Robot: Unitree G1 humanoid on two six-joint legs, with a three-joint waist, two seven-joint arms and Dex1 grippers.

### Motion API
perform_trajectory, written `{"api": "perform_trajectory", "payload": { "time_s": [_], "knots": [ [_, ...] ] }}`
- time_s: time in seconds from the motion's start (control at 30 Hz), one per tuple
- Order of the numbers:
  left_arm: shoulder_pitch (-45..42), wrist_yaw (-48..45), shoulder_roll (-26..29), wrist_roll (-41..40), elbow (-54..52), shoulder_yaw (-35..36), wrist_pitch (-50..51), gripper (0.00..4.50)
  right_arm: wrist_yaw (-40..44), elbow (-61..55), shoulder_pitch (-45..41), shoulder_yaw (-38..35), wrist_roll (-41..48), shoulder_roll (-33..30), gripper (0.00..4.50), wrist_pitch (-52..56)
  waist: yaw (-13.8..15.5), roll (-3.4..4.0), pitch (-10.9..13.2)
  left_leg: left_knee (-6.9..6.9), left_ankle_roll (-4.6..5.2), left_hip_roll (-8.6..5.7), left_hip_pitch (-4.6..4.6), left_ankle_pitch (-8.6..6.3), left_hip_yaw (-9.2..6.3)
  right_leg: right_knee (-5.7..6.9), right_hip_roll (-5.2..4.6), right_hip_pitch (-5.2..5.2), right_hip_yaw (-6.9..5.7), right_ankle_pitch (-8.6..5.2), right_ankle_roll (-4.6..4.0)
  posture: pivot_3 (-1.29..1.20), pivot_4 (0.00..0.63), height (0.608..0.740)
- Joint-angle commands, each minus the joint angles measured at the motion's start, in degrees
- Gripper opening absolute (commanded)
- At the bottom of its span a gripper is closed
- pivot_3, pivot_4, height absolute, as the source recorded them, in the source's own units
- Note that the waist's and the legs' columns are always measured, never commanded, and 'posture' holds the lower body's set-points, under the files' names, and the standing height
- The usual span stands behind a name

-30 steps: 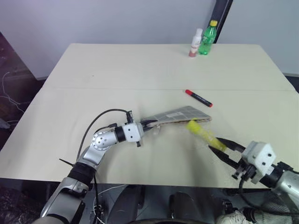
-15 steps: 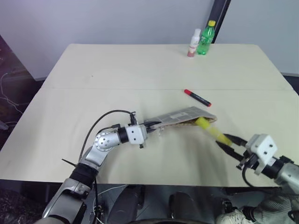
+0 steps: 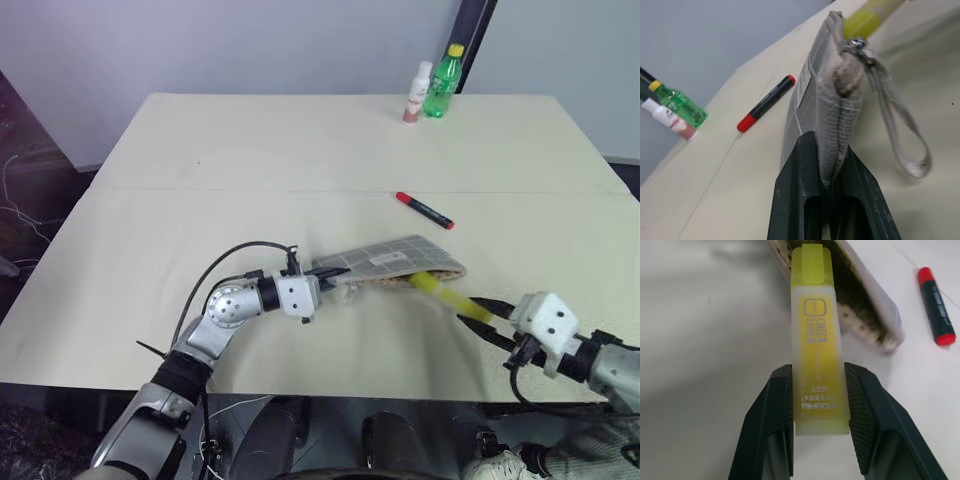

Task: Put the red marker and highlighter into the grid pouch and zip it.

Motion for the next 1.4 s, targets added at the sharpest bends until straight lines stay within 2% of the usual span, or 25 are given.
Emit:
{"api": "perform_trajectory", "payload": {
  "time_s": [0.03,0.17,0.27,0.4,0.53,0.6,0.63,0.7,0.8,1.0,1.13,1.2,1.3,1.4],
  "knots": [
    [-0.01,-0.27,0.16,0.65,-3.41,-1.19,-1.90,0.00,1.05,-1.72,-3.36,2.93,-3.32,-3.32,0.89,-1.40,-0.05,0.01,0.00,0.00,0.00,0.00,0.00,0.00,0.00,0.00,0.01,0.00,0.00,0.00,0.00,0.00,0.150,0.740],
    [-0.03,0.33,0.20,0.87,-2.79,-1.16,-1.62,0.00,2.25,-0.51,-9.62,11.15,-11.77,-7.64,0.89,-6.33,-0.01,-0.01,0.01,0.00,0.00,0.00,0.00,0.00,0.00,-0.01,0.00,-0.01,-0.01,0.00,0.01,0.00,0.150,0.740],
    [-1.56,-0.10,-0.76,-1.68,-0.43,-0.24,0.07,0.00,1.64,0.44,-18.78,18.20,-14.17,-5.21,0.89,-6.42,-0.24,-0.03,0.02,0.01,-0.01,0.02,0.02,0.01,-0.01,0.02,0.03,-0.01,-0.01,0.00,0.00,0.00,0.150,0.740],
    [-2.47,-1.26,-2.38,-4.96,-0.33,0.23,1.95,0.00,1.37,3.19,-26.07,25.31,-17.80,-1.82,0.89,-9.80,-0.01,-0.21,0.12,0.03,-0.01,0.01,-0.01,0.01,-0.03,0.01,0.03,-0.03,-0.05,0.02,0.04,0.00,0.150,0.740],
    [-1.53,-3.37,-2.69,-7.47,-1.85,0.63,4.03,0.00,0.10,4.92,-28.22,26.65,-19.15,0.17,0.89,-12.83,0.05,-0.21,0.13,0.01,0.00,-0.06,-0.05,0.02,-0.07,0.01,0.00,-0.04,-0.07,0.11,0.19,0.00,0.150,0.740],
    [-0.41,-4.51,-2.27,-8.85,-2.77,1.11,5.43,0.00,1.27,4.09,-27.64,24.84,-15.50,0.48,0.89,-12.16,-0.07,-0.21,0.13,0.02,0.00,-0.06,-0.04,0.02,-0.08,0.03,0.01,-0.04,-0.07,0.13,0.23,0.00,0.150,0.740],
    [0.05,-4.85,-2.09,-9.40,-3.09,1.40,6.17,0.00,1.46,3.50,-27.20,23.78,-14.00,0.63,1.94,-11.61,-0.08,-0.21,0.13,0.02,0.00,-0.06,-0.03,0.02,-0.07,0.03,0.02,-0.04,-0.08,0.14,0.24,0.00,0.150,0.740],
    [0.69,-5.07,-1.73,-10.12,-3.51,2.10,7.39,0.00,1.68,2.55,-25.40,21.41,-12.58,-0.24,2.88,-12.40,0.04,-0.20,0.13,0.02,-0.01,-0.04,-0.02,0.02,-0.11,0.05,0.04,-0.02,-0.07,0.15,0.25,0.00,0.150,0.740],
    [1.79,-5.61,-1.68,-11.95,-4.88,3.06,10.22,0.00,2.28,-2.49,-21.49,15.69,-3.85,0.27,4.42,-7.65,-0.03,-0.21,0.13,0.04,-0.01,-0.04,-0.02,0.02,-0.13,0.06,0.03,0.01,-0.07,0.14,0.24,0.00,0.150,0.740],
    [3.71,-4.80,-1.23,-11.98,-6.95,4.15,11.70,0.00,2.42,-12.75,-14.11,1.87,14.85,-0.85,4.47,6.58,-0.05,-0.21,0.13,0.03,0.00,-0.01,0.00,0.01,-0.15,0.07,0.02,0.02,-0.06,0.10,0.15,0.00,0.150,0.740],
    [4.78,-4.61,-0.60,-13.36,-8.17,5.90,13.76,0.00,-0.59,-11.16,-16.17,-6.58,24.31,-0.24,4.47,13.26,-0.14,-0.21,0.13,0.03,0.00,0.00,0.00,0.00,-0.12,0.05,0.00,0.04,-0.05,0.04,0.05,0.00,0.150,0.740],
    [5.06,-4.64,0.12,-13.68,-8.55,6.77,14.43,0.00,-3.85,-5.59,-18.63,-6.21,20.68,0.15,4.47,13.67,-0.16,-0.22,0.13,0.02,0.00,0.01,0.00,0.00,-0.12,0.05,0.00,0.03,-0.06,0.04,0.04,0.00,0.150,0.740],
    [4.89,-4.48,1.12,-13.88,-9.18,8.19,14.90,0.00,-11.93,4.24,-24.01,-1.24,11.21,1.76,4.47,13.67,-0.16,-0.25,0.11,0.02,0.00,0.02,0.01,0.00,-0.09,0.02,0.00,0.02,-0.05,0.04,0.01,0.00,0.150,0.740],
    [4.26,-4.07,2.28,-13.77,-9.34,9.77,15.22,0.00,-16.50,11.78,-30.35,4.26,6.60,5.26,4.47,13.46,-0.23,-0.23,0.11,0.00,0.00,0.01,-0.01,0.01,-0.06,0.02,0.01,-0.05,-0.03,0.04,0.00,0.00,0.150,0.740]
  ]
}}
